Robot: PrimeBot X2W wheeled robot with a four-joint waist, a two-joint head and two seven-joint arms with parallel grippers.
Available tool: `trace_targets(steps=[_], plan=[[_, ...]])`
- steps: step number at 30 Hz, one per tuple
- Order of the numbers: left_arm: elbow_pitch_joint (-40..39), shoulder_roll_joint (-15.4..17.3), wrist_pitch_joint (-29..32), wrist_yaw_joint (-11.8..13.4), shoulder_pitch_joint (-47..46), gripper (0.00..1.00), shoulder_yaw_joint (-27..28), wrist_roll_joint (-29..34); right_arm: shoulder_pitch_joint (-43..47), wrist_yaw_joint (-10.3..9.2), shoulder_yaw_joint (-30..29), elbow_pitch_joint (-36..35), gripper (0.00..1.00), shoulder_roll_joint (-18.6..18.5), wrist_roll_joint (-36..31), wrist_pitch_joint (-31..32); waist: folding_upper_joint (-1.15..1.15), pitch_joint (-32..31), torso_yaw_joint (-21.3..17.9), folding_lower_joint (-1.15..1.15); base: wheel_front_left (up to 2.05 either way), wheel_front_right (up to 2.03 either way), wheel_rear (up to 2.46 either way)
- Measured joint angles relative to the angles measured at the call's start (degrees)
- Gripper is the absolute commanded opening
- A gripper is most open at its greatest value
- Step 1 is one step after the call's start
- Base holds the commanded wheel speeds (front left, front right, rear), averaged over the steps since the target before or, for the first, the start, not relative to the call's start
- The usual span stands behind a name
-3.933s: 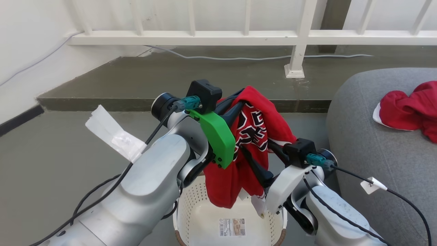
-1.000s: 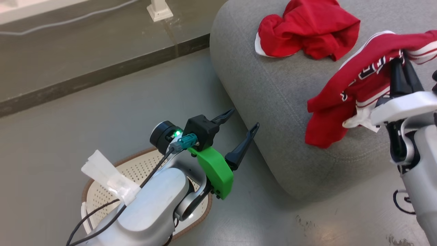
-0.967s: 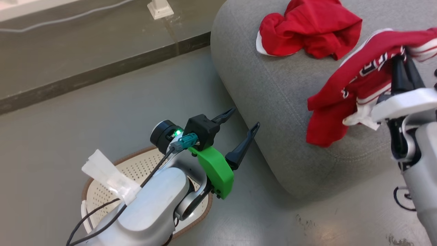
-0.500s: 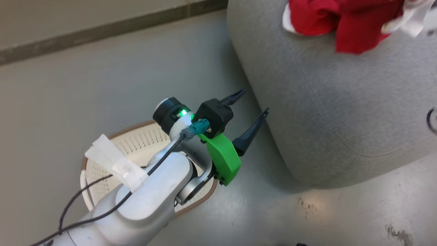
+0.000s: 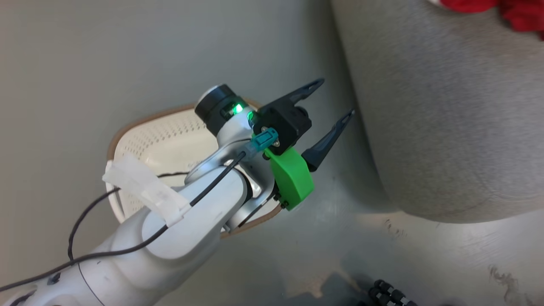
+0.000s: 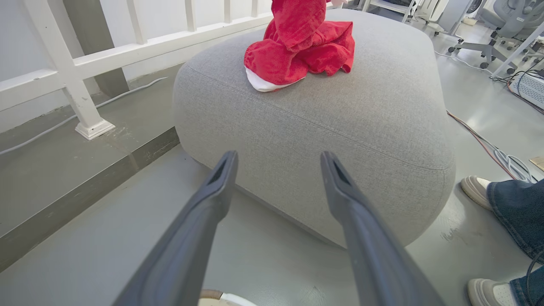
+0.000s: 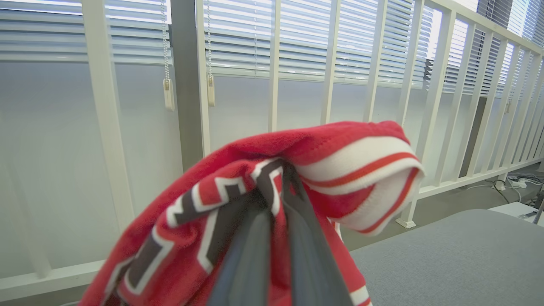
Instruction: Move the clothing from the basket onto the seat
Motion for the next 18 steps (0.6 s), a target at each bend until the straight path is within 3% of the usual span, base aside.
trace_targets(steps=[9, 14, 18], plan=[[-1.6, -0.1, 0.0, -0.1, -2.4, 1.0, -0.1, 1.1, -2.2, -0.11, -2.1, 7.1, 0.0, -2.7, -0.5, 0.5, 0.0, 5.7, 4.1, 0.0, 0.0, 0.0, 0.0], [-1.9, -0.1, 0.1, -0.1, -3.2, 1.0, -0.1, 1.3, -2.0, -0.45, -3.8, 11.9, 0.0, -2.2, -0.6, 0.2, 0.0, 8.2, 6.0, 0.0, 0.0, 0.0, 0.0], [-2.0, 0.3, 0.6, -0.1, -3.3, 1.0, 0.1, 1.6, -1.6, -0.46, -4.3, 15.3, 0.0, 0.2, -0.1, -0.5, 0.0, 9.9, 6.9, 0.0, 0.0, 0.0, 0.0]])
